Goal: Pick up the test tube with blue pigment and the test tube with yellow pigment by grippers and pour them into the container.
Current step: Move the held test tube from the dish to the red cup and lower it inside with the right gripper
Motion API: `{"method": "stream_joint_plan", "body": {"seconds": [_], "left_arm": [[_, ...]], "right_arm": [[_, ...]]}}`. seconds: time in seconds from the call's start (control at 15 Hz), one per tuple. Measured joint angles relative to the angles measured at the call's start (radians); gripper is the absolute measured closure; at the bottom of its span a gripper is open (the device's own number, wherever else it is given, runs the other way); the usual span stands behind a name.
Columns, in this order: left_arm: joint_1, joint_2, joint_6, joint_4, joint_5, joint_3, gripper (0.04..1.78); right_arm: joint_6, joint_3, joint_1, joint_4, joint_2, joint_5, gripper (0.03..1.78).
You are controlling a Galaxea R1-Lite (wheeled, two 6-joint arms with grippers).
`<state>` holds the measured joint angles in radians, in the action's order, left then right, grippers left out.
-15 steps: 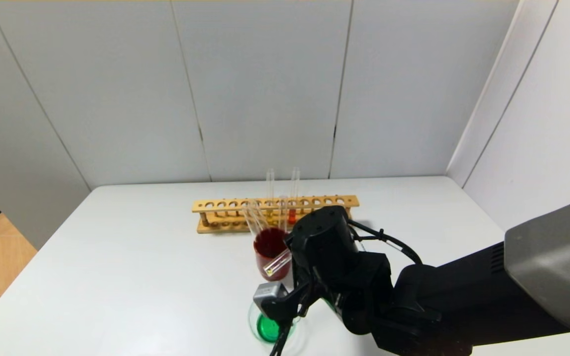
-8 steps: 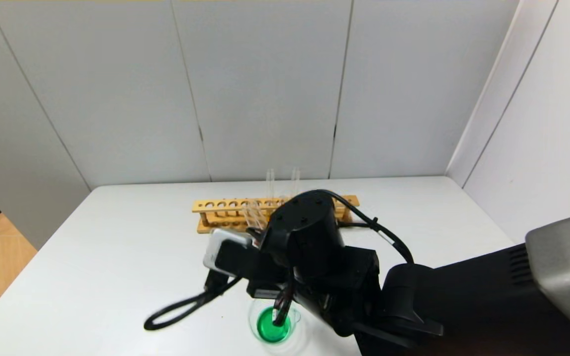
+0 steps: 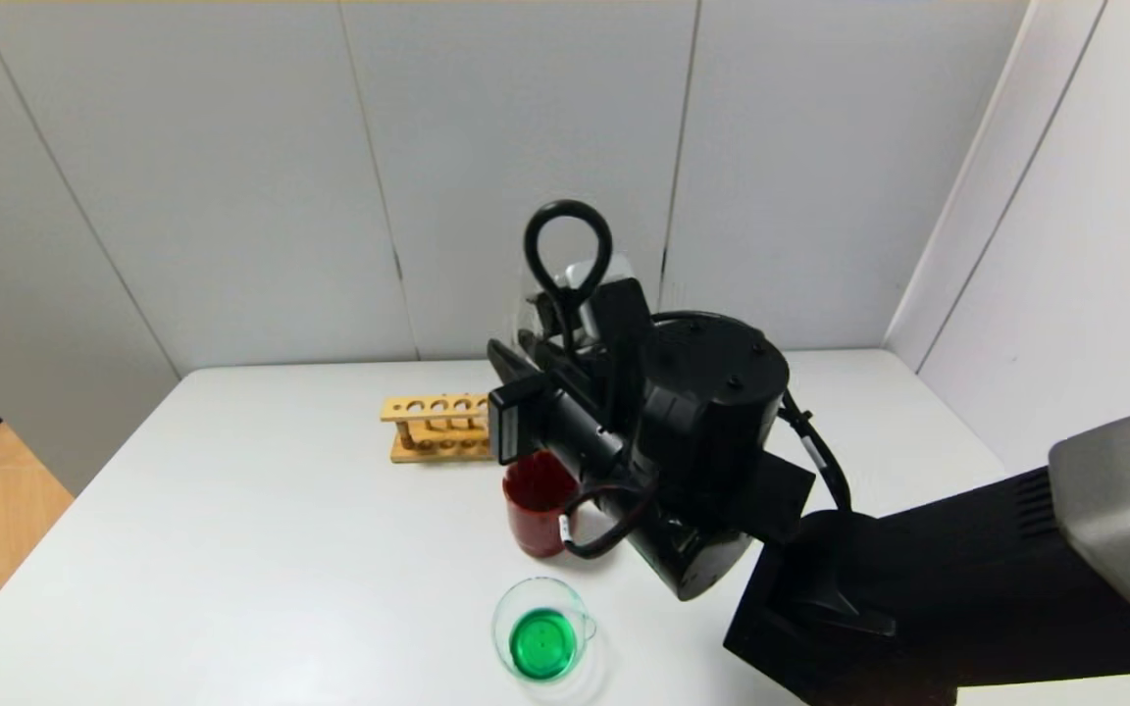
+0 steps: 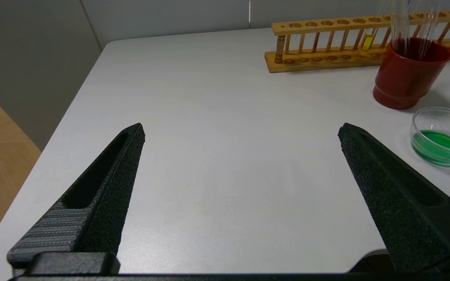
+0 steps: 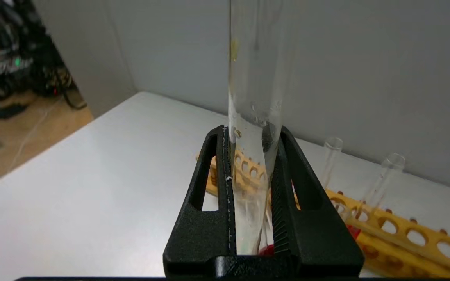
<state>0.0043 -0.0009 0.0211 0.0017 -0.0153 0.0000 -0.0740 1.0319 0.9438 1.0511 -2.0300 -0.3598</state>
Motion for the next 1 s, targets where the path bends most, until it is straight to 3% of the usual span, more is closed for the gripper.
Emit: {"method": "stream_joint_plan", "body": {"seconds": [0.27,0.47,0.6,1.0], "left_arm": [[0.000,0.000,0.000,0.000,0.000,0.000,0.07],[0.000,0.000,0.000,0.000,0.000,0.000,0.07],[0.000,0.000,0.000,0.000,0.000,0.000,0.07],[0.000,0.000,0.000,0.000,0.000,0.000,0.07]], "right_arm": [[-0.154,-0.149,-0.037,0.081,-0.012,-0.041,1.47],[-0.167,-0.181,-0.058,0.146,-0.041,-0.064,1.47],[-0.195,-0.170,-0.074,0.158,-0.063,-0.071,1.47],[-0.199,-0.096,-0.101,0.160,-0.135,-0.068,1.47]]}}
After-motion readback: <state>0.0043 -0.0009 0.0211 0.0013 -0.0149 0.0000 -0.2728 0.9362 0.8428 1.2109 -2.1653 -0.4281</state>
